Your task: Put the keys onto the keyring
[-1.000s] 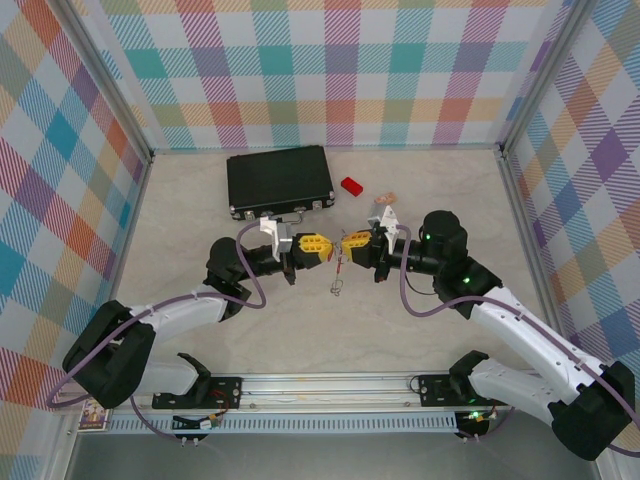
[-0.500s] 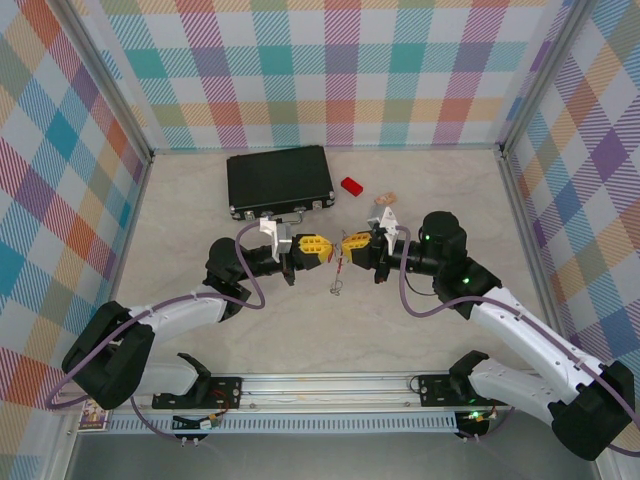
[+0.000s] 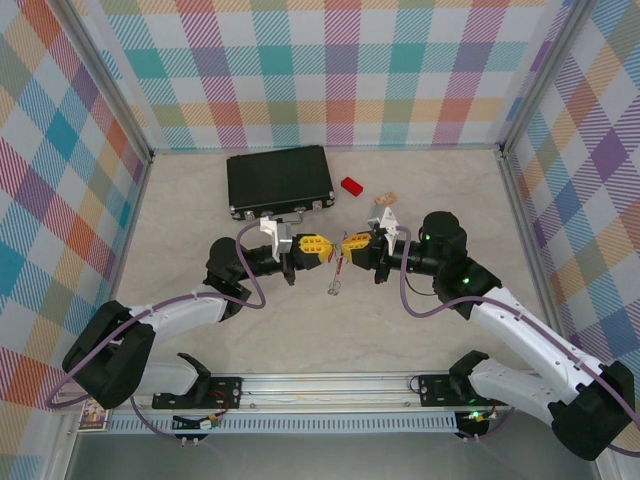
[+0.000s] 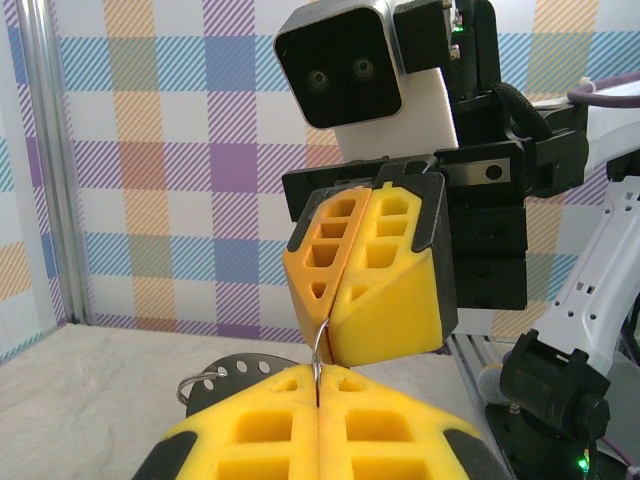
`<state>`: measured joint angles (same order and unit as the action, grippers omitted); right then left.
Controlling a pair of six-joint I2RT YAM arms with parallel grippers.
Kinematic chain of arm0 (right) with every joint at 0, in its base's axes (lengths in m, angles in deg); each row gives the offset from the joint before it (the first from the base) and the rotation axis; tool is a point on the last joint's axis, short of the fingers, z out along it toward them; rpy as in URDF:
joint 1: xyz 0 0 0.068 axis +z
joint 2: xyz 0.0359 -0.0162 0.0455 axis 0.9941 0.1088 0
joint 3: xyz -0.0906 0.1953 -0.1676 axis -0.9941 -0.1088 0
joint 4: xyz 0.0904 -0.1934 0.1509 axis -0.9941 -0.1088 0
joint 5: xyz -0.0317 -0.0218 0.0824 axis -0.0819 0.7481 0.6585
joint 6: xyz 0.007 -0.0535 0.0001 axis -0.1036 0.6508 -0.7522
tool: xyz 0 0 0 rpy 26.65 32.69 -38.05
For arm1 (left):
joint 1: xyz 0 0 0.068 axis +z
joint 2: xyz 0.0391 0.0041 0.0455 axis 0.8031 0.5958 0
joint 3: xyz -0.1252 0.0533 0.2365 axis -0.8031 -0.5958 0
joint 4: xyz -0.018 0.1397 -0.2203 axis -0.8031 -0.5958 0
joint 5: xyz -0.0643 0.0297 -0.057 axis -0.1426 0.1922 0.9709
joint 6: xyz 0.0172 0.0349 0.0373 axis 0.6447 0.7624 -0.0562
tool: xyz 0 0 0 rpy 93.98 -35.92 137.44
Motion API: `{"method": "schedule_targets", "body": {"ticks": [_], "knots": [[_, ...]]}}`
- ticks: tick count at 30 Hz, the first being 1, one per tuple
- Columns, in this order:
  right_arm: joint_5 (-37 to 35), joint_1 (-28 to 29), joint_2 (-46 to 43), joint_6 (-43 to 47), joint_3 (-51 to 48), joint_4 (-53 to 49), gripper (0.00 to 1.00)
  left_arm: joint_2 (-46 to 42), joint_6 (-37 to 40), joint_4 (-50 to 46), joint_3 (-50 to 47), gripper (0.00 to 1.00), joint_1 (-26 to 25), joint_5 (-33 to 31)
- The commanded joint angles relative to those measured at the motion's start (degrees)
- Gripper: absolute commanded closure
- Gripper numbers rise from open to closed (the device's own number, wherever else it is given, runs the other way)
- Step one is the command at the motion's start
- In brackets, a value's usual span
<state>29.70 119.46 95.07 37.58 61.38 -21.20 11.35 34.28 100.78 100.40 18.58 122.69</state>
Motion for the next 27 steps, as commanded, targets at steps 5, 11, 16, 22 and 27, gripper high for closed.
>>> {"method": "schedule_targets", "body": {"ticks": [5,11,16,22,27], "knots": [[2.2,0.7,-0.1,0.5,-0.2,2.4,1.0,1.1,-0.5,0.0,2.7,1.0,-0.3,3.0],[1.8,0.8,0.1,0.7,0.0,2.0,1.0,1.3,-0.6,0.2,2.7,1.0,-0.3,3.2],[0.9,0.8,-0.6,0.7,-0.1,1.7,1.0,1.4,-0.4,-0.1,2.7,1.0,-0.3,3.4],[-1.4,0.8,-0.5,0.4,1.3,-1.0,1.0,0.8,1.1,-1.6,2.1,1.0,-0.3,2.6],[-2.9,0.8,-1.6,1.8,1.0,-2.8,1.0,-3.8,9.4,-5.9,-0.4,1.0,-0.3,-2.4]]}}
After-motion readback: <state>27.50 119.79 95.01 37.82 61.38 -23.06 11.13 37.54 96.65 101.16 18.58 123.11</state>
